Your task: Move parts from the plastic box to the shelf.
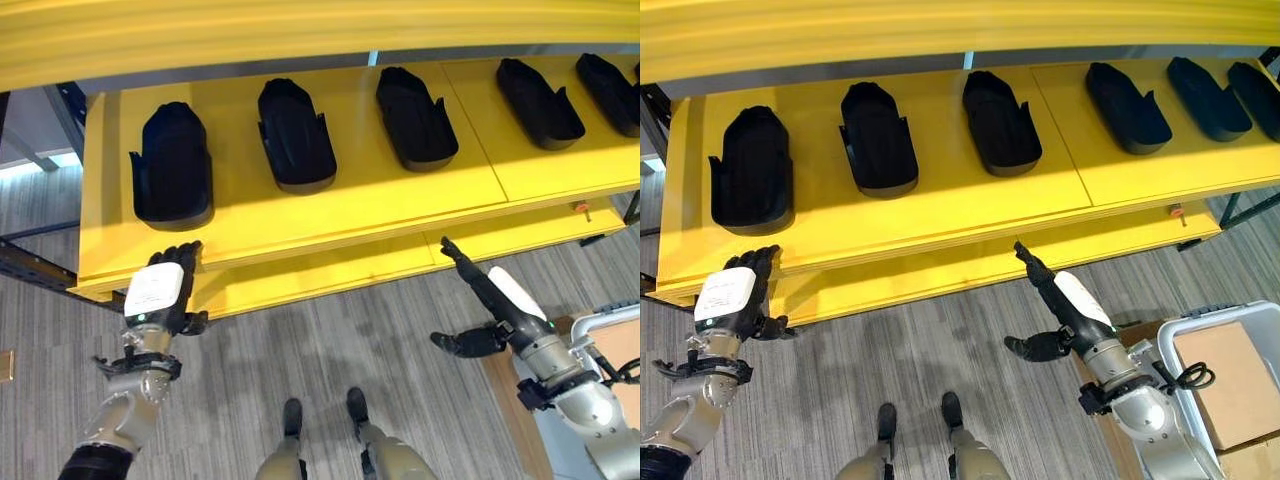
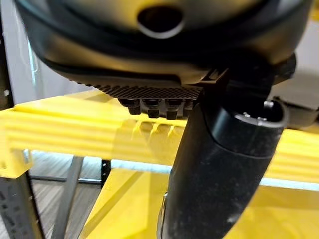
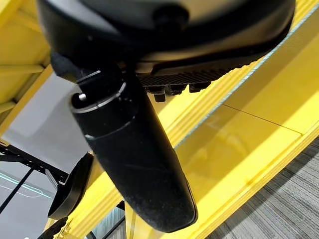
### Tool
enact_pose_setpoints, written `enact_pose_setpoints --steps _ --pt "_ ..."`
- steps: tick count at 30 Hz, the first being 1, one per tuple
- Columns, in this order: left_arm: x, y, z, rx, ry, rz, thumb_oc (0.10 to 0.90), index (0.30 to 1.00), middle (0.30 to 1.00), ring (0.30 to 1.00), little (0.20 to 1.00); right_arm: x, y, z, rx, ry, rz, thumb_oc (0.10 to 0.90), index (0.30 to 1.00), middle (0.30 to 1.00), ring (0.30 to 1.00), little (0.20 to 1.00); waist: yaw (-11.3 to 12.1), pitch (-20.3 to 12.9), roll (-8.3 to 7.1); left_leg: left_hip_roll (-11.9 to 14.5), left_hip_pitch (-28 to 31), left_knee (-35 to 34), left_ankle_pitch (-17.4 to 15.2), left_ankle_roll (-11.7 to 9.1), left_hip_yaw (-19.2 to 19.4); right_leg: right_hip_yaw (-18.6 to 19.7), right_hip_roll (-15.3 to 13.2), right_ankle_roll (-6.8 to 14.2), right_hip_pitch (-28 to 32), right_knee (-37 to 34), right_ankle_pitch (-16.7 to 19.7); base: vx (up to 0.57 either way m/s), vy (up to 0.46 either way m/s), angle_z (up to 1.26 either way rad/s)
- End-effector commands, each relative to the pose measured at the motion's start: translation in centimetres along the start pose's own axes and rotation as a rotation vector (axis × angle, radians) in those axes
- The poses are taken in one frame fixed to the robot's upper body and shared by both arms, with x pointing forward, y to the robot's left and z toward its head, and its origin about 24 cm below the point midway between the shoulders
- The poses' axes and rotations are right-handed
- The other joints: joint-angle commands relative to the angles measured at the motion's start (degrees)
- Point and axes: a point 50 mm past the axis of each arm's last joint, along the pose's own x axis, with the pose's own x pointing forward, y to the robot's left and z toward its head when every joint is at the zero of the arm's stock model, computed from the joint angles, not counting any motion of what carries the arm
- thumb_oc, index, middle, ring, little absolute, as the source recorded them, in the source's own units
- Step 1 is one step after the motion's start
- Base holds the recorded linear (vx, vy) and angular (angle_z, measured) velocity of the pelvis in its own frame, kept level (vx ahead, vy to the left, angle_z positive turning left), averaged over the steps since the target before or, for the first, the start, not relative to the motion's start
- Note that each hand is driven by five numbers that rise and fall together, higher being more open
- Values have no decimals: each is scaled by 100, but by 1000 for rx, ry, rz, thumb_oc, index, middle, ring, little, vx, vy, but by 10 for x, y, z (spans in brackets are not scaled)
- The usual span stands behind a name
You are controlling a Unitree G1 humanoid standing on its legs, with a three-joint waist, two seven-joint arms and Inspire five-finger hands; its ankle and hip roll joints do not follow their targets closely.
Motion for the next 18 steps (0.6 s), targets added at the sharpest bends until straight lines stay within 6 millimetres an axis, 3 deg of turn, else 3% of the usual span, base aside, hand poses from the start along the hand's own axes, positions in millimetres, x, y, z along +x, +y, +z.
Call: enact_pose_setpoints --steps 1,18 --pt "31 40 5 -62 10 202 900 1000 1000 1000 1000 8 -26 39 -50 -225 -118 900 1000 1000 1000 1000 -27 -154 -117 -74 290 -28 -263 239 409 -221 -130 233 -219 513 -253 0 0 0" --pt "53 44 -3 -85 93 215 900 1000 1000 1000 1000 10 -29 48 -75 -273 -121 900 1000 1000 1000 1000 -109 38 -195 -51 117 -12 -214 215 462 -178 -106 241 -418 536 -212 0 0 0"
